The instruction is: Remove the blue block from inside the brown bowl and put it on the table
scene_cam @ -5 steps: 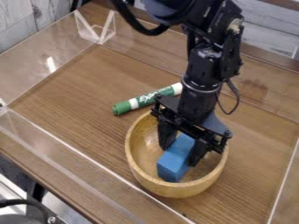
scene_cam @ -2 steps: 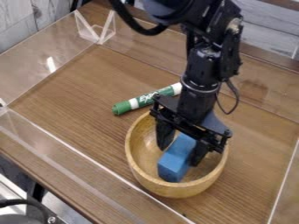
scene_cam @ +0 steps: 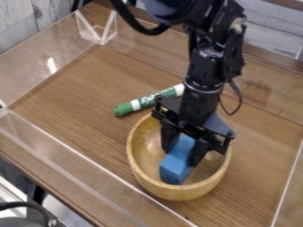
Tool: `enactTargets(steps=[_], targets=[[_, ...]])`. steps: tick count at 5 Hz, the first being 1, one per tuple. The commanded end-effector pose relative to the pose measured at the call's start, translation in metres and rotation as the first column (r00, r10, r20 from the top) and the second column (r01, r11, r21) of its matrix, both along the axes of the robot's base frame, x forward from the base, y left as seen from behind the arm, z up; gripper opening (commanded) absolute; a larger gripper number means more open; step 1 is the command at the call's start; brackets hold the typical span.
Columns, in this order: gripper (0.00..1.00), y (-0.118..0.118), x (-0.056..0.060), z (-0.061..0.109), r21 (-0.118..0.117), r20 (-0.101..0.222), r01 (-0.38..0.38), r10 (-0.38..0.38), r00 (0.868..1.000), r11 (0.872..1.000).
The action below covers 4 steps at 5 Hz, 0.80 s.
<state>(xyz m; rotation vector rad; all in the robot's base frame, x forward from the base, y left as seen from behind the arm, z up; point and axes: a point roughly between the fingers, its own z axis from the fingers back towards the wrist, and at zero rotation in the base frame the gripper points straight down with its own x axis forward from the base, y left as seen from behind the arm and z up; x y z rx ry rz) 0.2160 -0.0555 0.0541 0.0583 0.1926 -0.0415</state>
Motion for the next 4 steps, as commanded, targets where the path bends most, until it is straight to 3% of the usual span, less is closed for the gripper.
enactTargets(steps=[1,4], targets=[[0.0,-0.001,0.007,0.019,-0.008,0.057,0.01,-0.009,0.998,1.0],[0.0,0.001,0.006,0.031,-0.011,0.056,0.006,-0.005,0.998,1.0]])
